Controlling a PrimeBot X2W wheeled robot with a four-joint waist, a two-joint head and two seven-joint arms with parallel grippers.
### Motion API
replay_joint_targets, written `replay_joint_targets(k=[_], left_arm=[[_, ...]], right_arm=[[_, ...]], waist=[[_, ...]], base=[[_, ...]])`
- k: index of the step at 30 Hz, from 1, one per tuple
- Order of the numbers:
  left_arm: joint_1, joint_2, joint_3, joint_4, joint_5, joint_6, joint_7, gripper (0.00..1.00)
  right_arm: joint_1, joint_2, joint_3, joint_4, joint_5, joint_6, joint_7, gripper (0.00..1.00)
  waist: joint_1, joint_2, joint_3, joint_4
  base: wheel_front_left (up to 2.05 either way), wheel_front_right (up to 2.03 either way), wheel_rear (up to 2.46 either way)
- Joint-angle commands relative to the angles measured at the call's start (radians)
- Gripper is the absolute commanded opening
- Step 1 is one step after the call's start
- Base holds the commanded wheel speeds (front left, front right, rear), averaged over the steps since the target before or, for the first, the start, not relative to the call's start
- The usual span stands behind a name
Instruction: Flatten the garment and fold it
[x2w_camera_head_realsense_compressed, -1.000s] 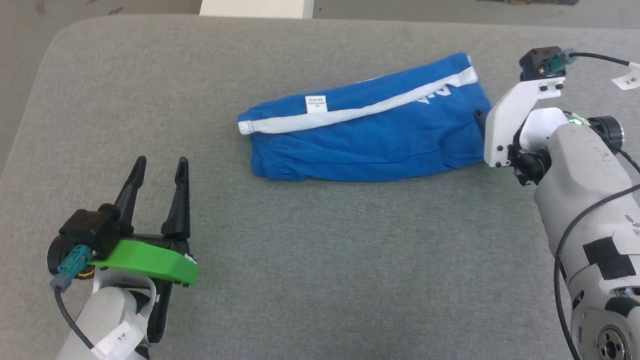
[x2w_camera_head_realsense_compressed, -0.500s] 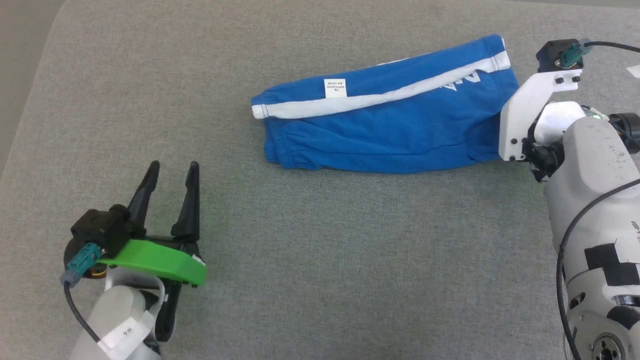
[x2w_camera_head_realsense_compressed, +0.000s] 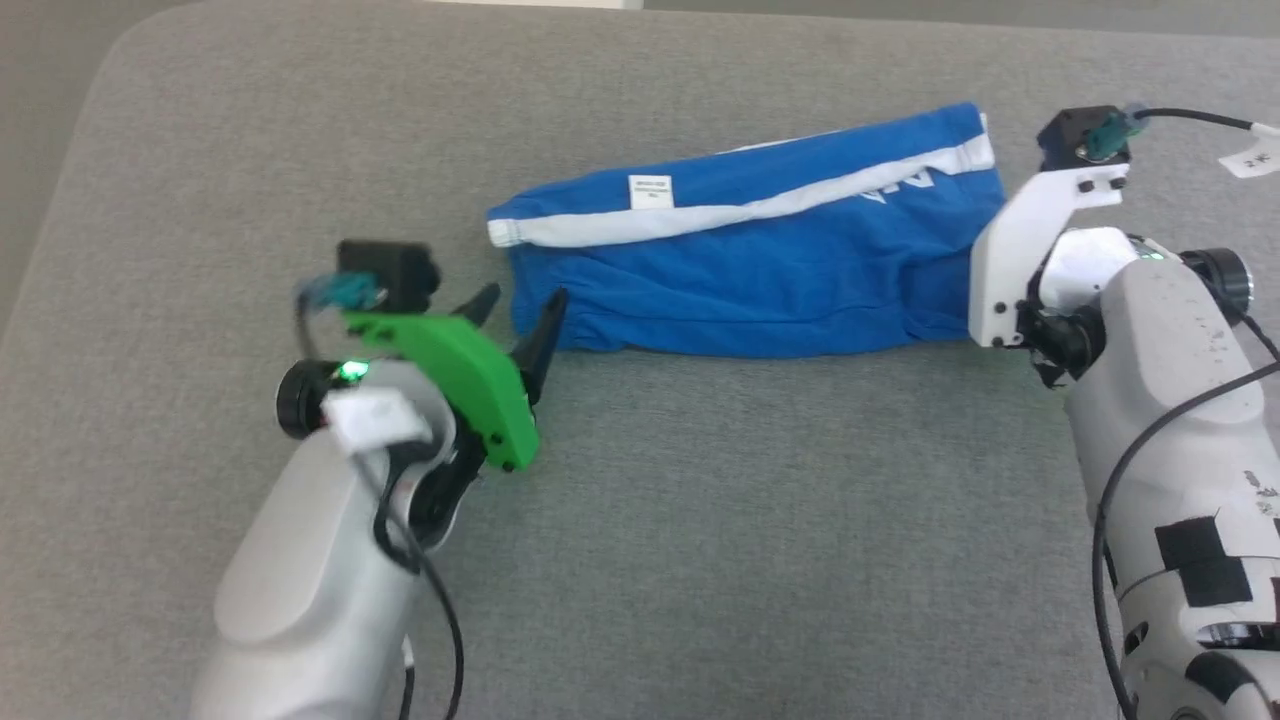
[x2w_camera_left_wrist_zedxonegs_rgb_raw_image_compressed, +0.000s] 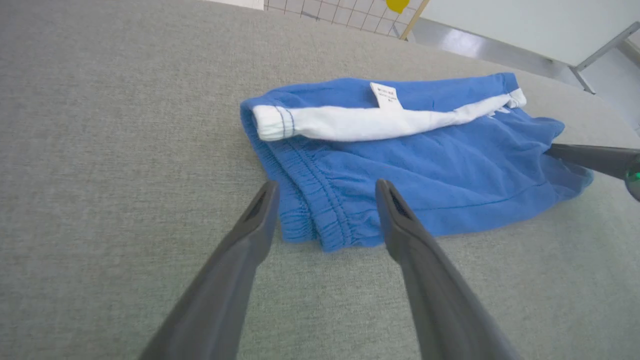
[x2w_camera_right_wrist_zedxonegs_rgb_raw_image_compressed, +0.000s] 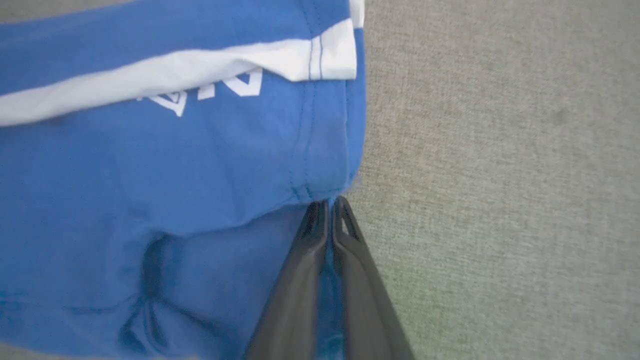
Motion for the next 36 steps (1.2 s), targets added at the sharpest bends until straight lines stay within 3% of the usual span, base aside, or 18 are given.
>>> replay_joint_targets(k=[1,8,9,10,11,17,23,28,36], left_arm=[[-0.028,0.007,-0.007,0.018,0.006,0.016,0.043,1.0],[-0.097,0.05,-0.06,0.107,0.061,0.055,0.192,1.0],[-0.098,0.054,-0.062,0.12,0.064,0.057,0.199,0.8],[-0.097,0.059,-0.068,0.135,0.066,0.055,0.208,0.13],[-0.095,0.06,-0.069,0.143,0.06,0.05,0.213,0.0],[-0.065,0.054,-0.026,0.143,-0.016,0.001,0.164,0.0],[0.047,0.076,0.05,0.03,-0.137,-0.041,0.143,0.0],[0.199,0.106,0.063,-0.072,-0.169,-0.011,0.176,0.0],[0.397,0.108,0.062,-0.14,-0.201,0.053,0.214,0.0]], right_arm=[[0.017,-0.001,0.019,-0.011,0.023,-0.002,0.004,0.0],[0.028,-0.001,0.109,-0.08,0.106,-0.002,0.021,0.0],[0.032,-0.001,0.116,-0.089,0.112,-0.002,0.024,0.0],[0.038,-0.001,0.123,-0.101,0.119,-0.002,0.026,0.0],[0.044,-0.001,0.128,-0.11,0.125,-0.002,0.029,0.0],[0.107,-0.001,0.133,-0.169,0.173,-0.002,0.039,0.0],[0.265,-0.001,0.12,-0.31,0.253,-0.002,0.059,0.0],[0.444,-0.001,0.102,-0.477,0.323,-0.002,0.1,0.0],[0.742,-0.001,0.069,-0.708,0.448,-0.002,0.166,0.0]], waist=[[0.0,0.0,0.012,-0.02],[0.0,0.0,0.053,-0.061],[0.0,0.0,0.056,-0.064],[0.0,0.0,0.058,-0.067],[0.0,0.0,0.059,-0.069],[0.0,0.0,0.037,-0.067],[0.0,0.0,-0.048,-0.063],[0.0,0.0,-0.105,-0.061],[0.0,0.0,-0.159,-0.06]], base=[[0.0,0.0,0.0],[0.0,0.0,0.0],[0.0,0.0,0.0],[0.0,0.0,0.0],[0.0,0.0,0.0],[0.0,0.0,0.0],[0.0,0.0,0.0],[0.0,0.0,0.0],[0.0,0.0,0.0]])
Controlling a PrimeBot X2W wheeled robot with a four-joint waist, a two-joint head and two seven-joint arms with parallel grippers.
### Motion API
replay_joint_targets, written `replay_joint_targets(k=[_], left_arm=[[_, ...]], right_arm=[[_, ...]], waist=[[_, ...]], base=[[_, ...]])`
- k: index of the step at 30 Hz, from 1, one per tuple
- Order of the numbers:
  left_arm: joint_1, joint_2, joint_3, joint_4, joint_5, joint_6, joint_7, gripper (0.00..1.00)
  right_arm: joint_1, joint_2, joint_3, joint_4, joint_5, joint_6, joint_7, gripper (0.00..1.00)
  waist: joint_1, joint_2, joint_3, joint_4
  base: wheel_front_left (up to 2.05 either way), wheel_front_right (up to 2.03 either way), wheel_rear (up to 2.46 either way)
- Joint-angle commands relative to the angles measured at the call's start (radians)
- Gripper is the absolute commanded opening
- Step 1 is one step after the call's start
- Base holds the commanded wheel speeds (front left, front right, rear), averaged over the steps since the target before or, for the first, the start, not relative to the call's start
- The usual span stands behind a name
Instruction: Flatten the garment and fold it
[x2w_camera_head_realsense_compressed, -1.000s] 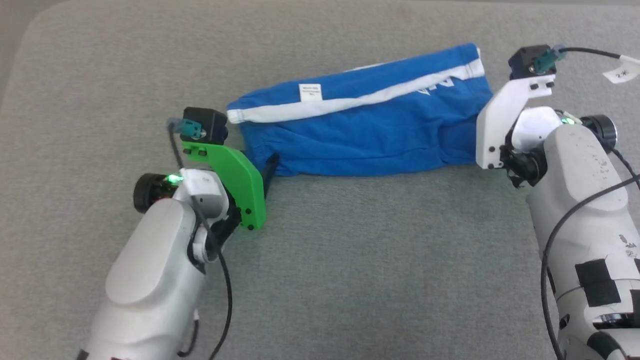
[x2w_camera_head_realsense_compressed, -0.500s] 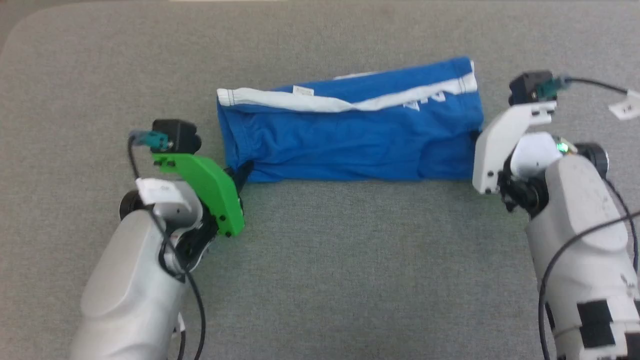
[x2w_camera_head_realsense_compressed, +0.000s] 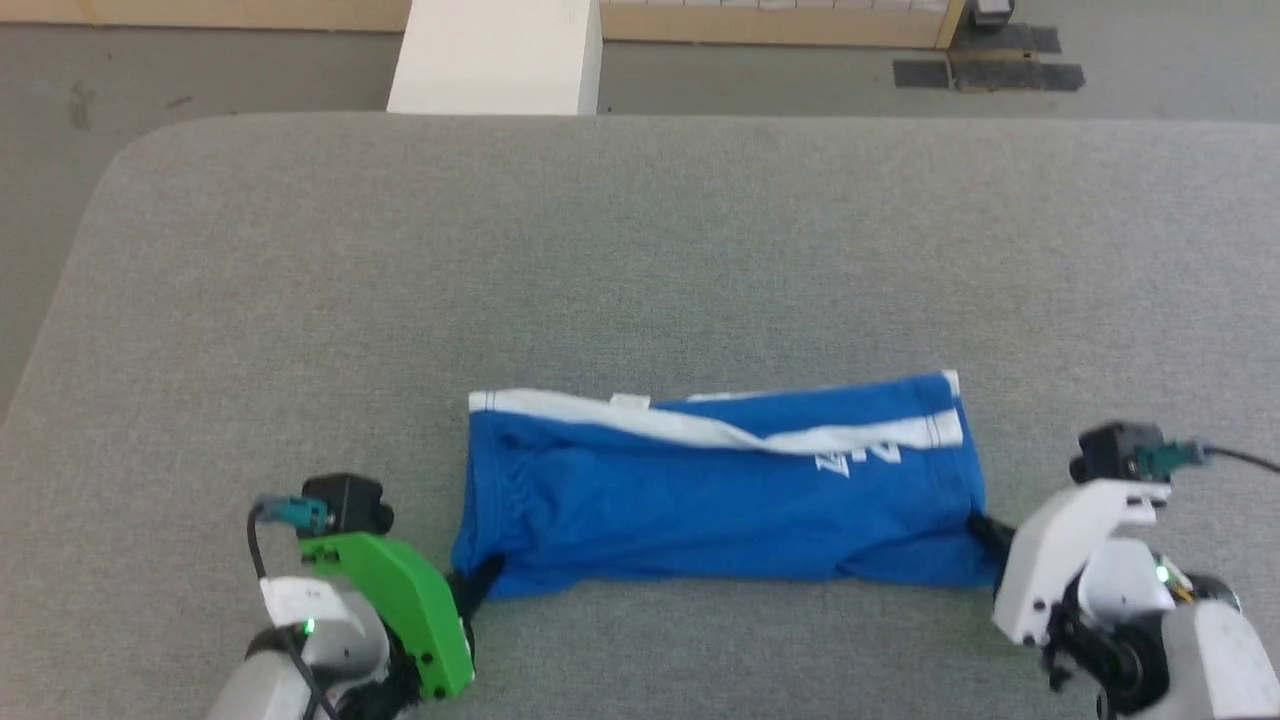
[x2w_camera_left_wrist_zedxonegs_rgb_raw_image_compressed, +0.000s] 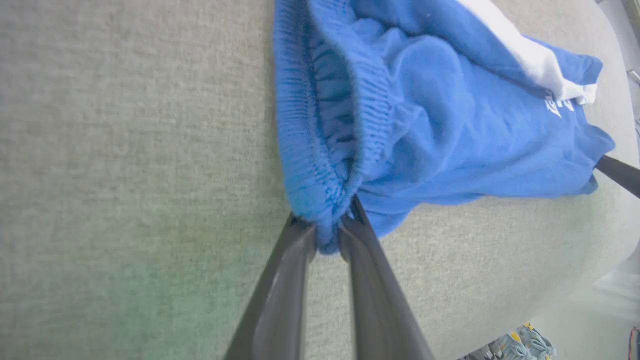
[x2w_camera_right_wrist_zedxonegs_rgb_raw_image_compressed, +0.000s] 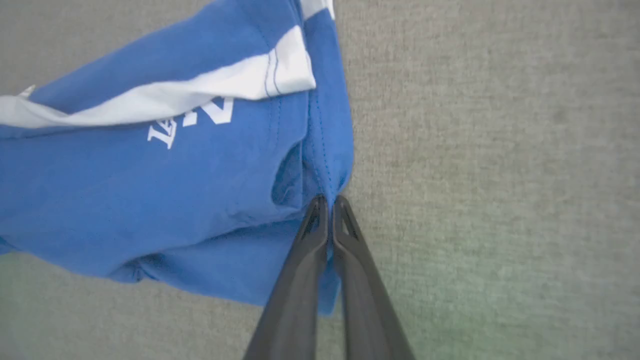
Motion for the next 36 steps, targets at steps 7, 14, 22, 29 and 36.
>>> replay_joint_targets(k=[7,14,22,29,36], left_arm=[[0.061,-0.004,0.05,-0.055,-0.051,0.03,-0.022,1.0],[0.065,0.05,0.209,-0.14,-0.003,0.068,-0.211,1.0],[0.06,0.087,0.257,-0.09,0.278,0.027,-0.737,1.0],[0.032,0.009,0.29,-0.082,0.397,0.01,-0.811,1.0],[0.036,-0.071,0.353,-0.075,0.449,-0.046,-0.812,1.0]], right_arm=[[0.106,-0.003,-0.022,-0.106,0.057,-0.002,-0.018,1.0],[0.12,-0.003,-0.085,-0.265,0.07,-0.002,-0.001,1.0],[0.016,-0.003,-0.037,-0.226,-0.062,-0.002,0.121,1.0],[-0.084,-0.003,0.043,-0.086,-0.176,-0.002,0.176,1.0],[-0.094,-0.003,0.088,0.031,-0.208,-0.002,0.209,1.0]], waist=[[0.0,-0.0001,-0.051,-0.009],[0.0,-0.0001,-0.07,-0.019],[0.0,-0.0001,-0.032,-0.031],[0.0,-0.0001,0.019,-0.004],[0.0,-0.0001,0.039,0.011]], base=[[0.0,0.0,0.0],[0.0,0.0,0.0],[0.0,0.0,0.0],[0.0,0.0,0.0],[0.0,0.0,0.0]])
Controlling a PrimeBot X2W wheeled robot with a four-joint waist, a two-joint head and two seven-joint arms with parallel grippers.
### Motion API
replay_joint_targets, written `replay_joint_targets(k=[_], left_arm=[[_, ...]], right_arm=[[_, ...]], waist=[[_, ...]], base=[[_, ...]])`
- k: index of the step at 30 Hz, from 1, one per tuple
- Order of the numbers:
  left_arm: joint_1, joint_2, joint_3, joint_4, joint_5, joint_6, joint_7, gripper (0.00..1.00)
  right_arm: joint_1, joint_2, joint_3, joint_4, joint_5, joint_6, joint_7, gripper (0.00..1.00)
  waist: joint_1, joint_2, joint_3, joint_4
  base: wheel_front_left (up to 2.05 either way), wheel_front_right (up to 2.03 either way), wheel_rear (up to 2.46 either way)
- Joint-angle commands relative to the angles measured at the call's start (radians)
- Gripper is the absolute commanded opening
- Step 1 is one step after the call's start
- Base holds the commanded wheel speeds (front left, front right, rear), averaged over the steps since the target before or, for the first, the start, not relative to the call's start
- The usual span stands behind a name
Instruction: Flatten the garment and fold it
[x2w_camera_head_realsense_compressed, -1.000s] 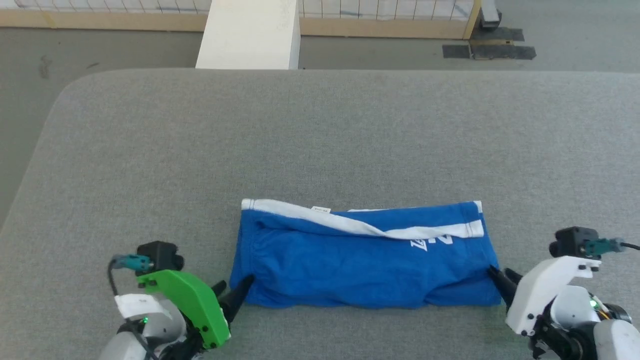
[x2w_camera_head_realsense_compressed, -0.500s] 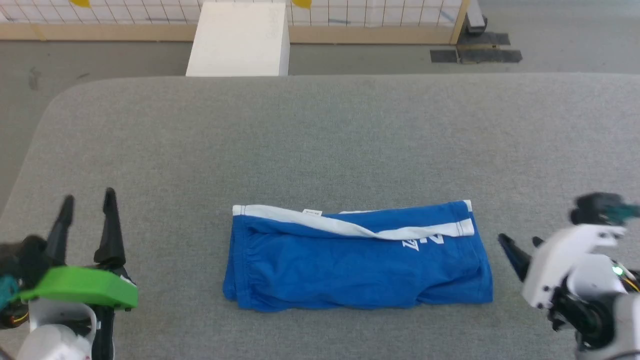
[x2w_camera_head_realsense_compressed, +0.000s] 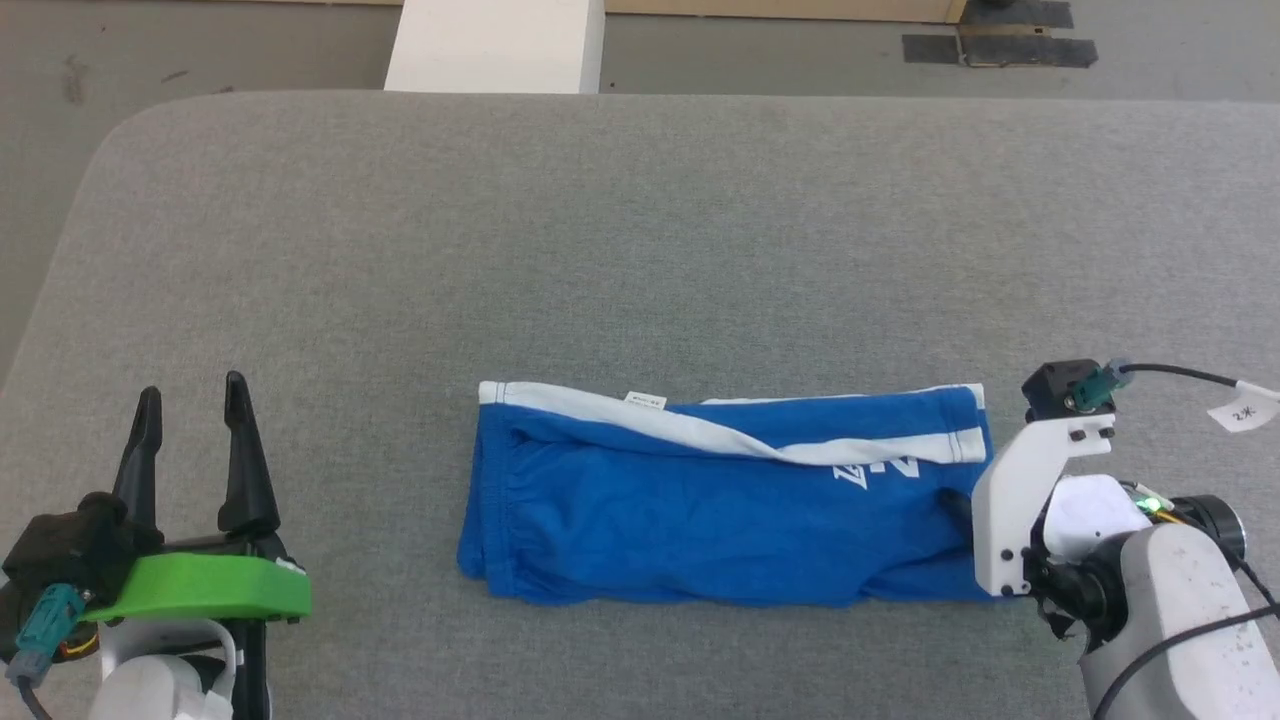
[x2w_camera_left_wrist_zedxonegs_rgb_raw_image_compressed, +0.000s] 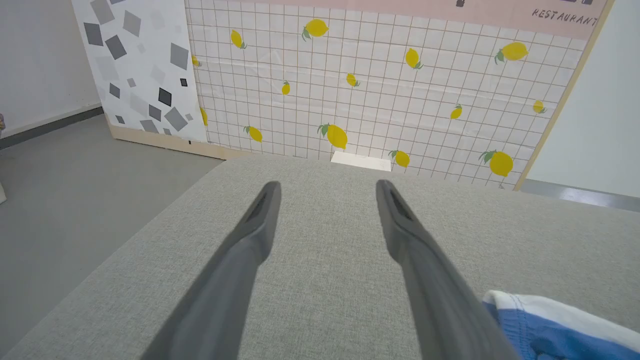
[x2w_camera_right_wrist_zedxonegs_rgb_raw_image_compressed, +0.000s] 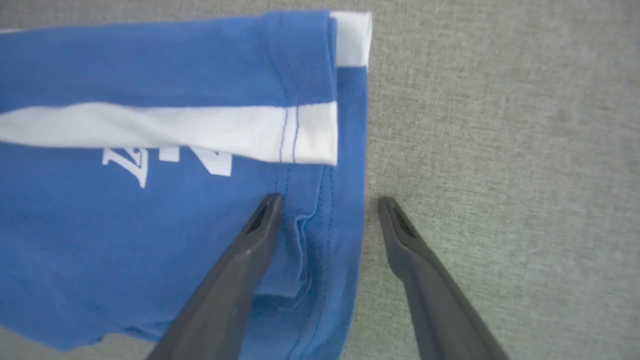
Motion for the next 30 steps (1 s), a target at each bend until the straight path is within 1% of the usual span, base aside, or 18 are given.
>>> replay_joint_targets(k=[1,2,3,7,13,15,18,20,23,28,30], left_arm=[[-0.013,-0.011,0.011,0.007,0.011,-0.014,-0.008,1.0],[-0.013,-0.018,0.017,0.011,0.016,-0.02,-0.008,1.0],[-0.014,-0.038,0.039,0.018,0.032,-0.04,-0.008,1.0],[-0.014,-0.06,0.062,0.015,0.048,-0.059,-0.008,1.0],[-0.009,-0.076,0.081,0.011,0.079,-0.079,-0.008,1.0],[-0.006,-0.077,0.083,0.012,0.091,-0.084,-0.008,1.0],[0.0,-0.083,0.086,0.015,0.102,-0.089,-0.008,1.0],[0.004,-0.089,0.086,0.018,0.109,-0.092,-0.008,1.0],[0.014,-0.097,0.088,0.02,0.119,-0.095,-0.008,1.0],[0.038,-0.108,0.097,0.012,0.129,-0.098,-0.008,1.0],[0.043,-0.112,0.099,0.01,0.132,-0.098,-0.008,1.0]], right_arm=[[0.004,0.004,0.01,0.036,0.002,-0.001,0.016,0.45],[0.003,0.004,0.01,0.041,0.007,-0.001,0.015,0.27],[-0.006,0.004,-0.019,0.035,0.023,-0.001,0.0,0.0],[-0.019,0.0,-0.118,0.013,-0.009,-0.001,0.002,0.0],[-0.043,-0.06,-0.269,0.017,-0.075,-0.001,0.014,0.0],[-0.048,-0.074,-0.308,0.025,-0.11,-0.001,0.019,0.0],[-0.052,-0.079,-0.336,0.028,-0.148,-0.001,0.033,0.0],[-0.05,-0.078,-0.329,0.015,-0.162,-0.001,0.05,0.0],[-0.034,-0.08,-0.271,-0.04,-0.152,-0.001,0.106,0.0],[0.023,-0.085,-0.113,-0.236,-0.076,-0.001,0.225,0.0],[0.046,-0.086,-0.058,-0.311,-0.037,-0.001,0.256,0.0]], waist=[[0.0001,0.0,0.004,0.004],[0.0001,0.0,0.003,0.004],[0.0001,0.0,-0.003,0.0],[0.0001,0.0,-0.014,-0.008],[0.0001,0.0,-0.021,-0.017],[0.0001,0.0,-0.024,-0.02],[0.0001,0.0,-0.031,-0.021],[0.0001,0.0,-0.042,-0.02],[0.0001,0.0,-0.061,-0.018],[0.0001,0.0,-0.085,-0.019],[0.0001,0.0,-0.09,-0.017]], base=[[0.0,0.0,0.0],[0.0,0.0,0.0],[0.0,0.0,0.0],[0.0,0.0,0.0],[0.0,0.0,0.0],[0.0,0.0,0.0],[0.0,0.0,0.0],[0.0,0.0,0.0],[0.0,0.0,0.0],[0.0,0.0,0.0],[0.0,0.0,0.0]])
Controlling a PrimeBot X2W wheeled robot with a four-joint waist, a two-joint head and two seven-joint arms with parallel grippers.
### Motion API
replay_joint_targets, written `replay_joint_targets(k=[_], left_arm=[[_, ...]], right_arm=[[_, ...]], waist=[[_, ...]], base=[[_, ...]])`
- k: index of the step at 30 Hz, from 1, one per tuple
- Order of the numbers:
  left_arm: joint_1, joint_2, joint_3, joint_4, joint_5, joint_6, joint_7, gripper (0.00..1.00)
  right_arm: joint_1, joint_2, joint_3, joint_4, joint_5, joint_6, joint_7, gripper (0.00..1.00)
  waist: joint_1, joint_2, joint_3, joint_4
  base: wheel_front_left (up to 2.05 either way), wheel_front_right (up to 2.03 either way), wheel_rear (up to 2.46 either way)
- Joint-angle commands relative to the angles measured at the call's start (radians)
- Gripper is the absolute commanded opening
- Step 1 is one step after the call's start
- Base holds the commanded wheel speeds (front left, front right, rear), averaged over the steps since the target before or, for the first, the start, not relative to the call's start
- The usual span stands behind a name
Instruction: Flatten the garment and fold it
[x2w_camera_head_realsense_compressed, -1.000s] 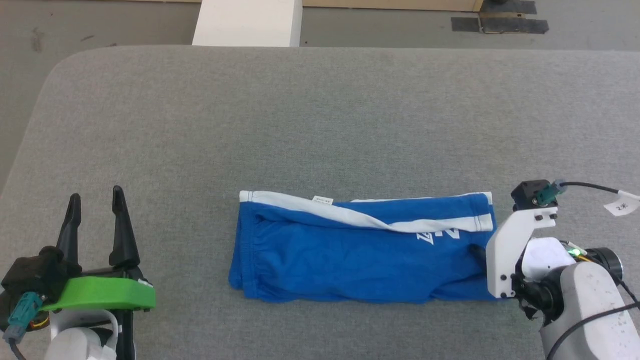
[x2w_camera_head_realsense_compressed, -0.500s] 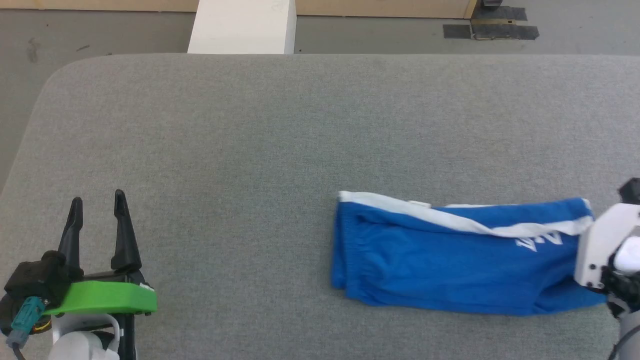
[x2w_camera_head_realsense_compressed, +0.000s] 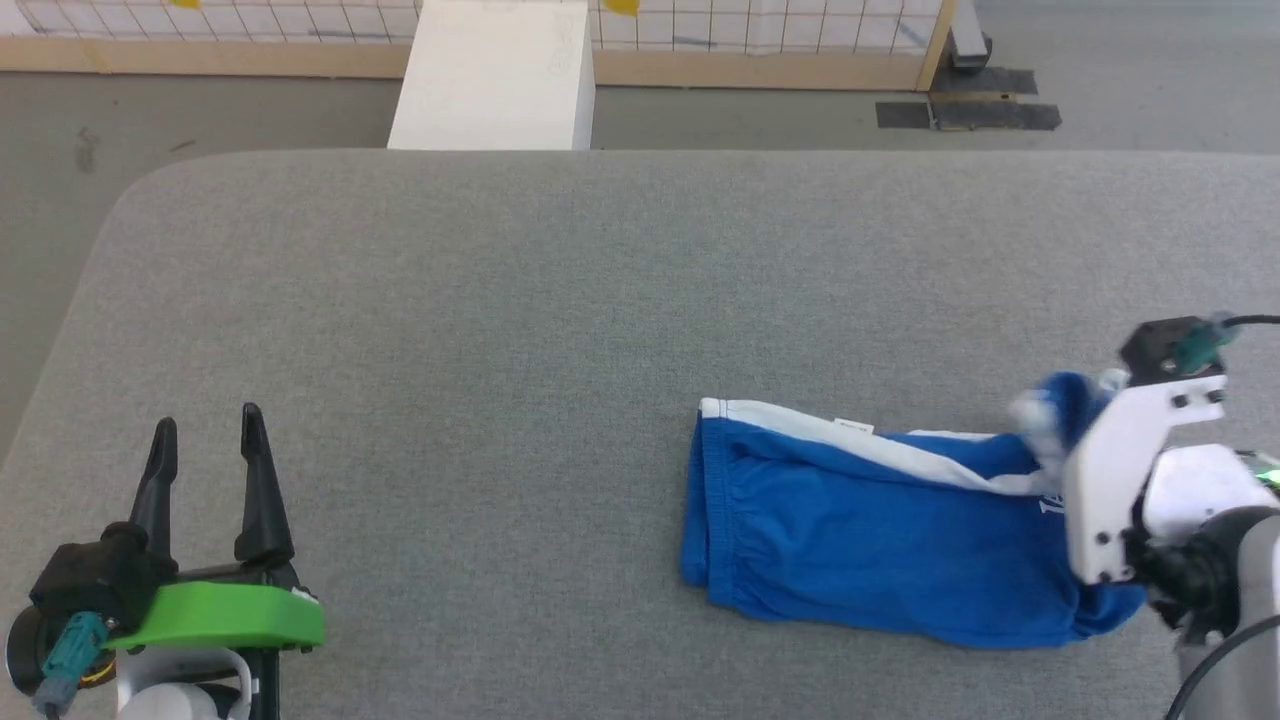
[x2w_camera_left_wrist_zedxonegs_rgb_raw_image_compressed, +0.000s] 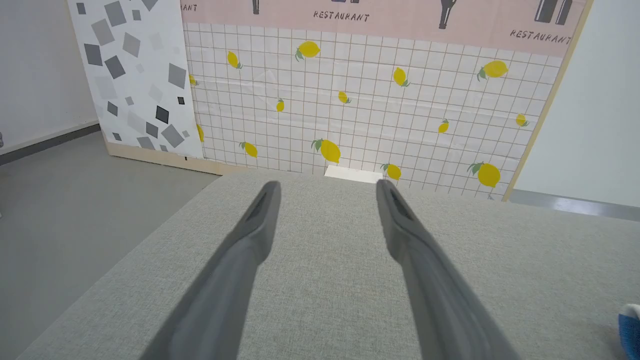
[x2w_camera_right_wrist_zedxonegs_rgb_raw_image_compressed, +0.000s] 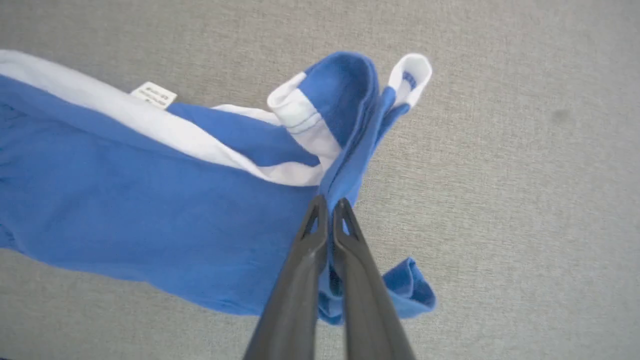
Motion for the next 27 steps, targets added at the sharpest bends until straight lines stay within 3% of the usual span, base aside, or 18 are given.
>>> replay_joint_targets(k=[1,6,11,27], left_arm=[[0.016,-0.009,0.0,-0.003,0.008,-0.004,-0.008,1.0],[0.017,-0.019,-0.004,-0.008,0.011,-0.007,-0.008,1.0],[0.012,-0.026,-0.01,0.002,0.01,-0.009,-0.008,1.0],[0.011,-0.038,-0.002,0.029,-0.002,-0.016,-0.008,1.0]], right_arm=[[0.019,-0.003,0.03,-0.036,0.02,-0.002,0.012,0.0],[0.035,0.031,0.132,-0.11,0.11,-0.002,0.009,0.0],[0.006,0.068,0.215,-0.067,0.165,-0.002,-0.042,0.0],[-0.145,0.089,0.423,0.315,0.284,-0.002,-0.217,0.0]], waist=[[0.0,-0.0001,-0.007,0.003],[0.0,-0.0001,-0.009,0.023],[0.0,-0.0001,-0.006,0.056],[0.0,-0.0001,0.011,0.112]], base=[[0.0,0.0,0.0],[0.0,0.0,0.0],[0.0,0.0,0.0],[0.0,0.0,0.0]])
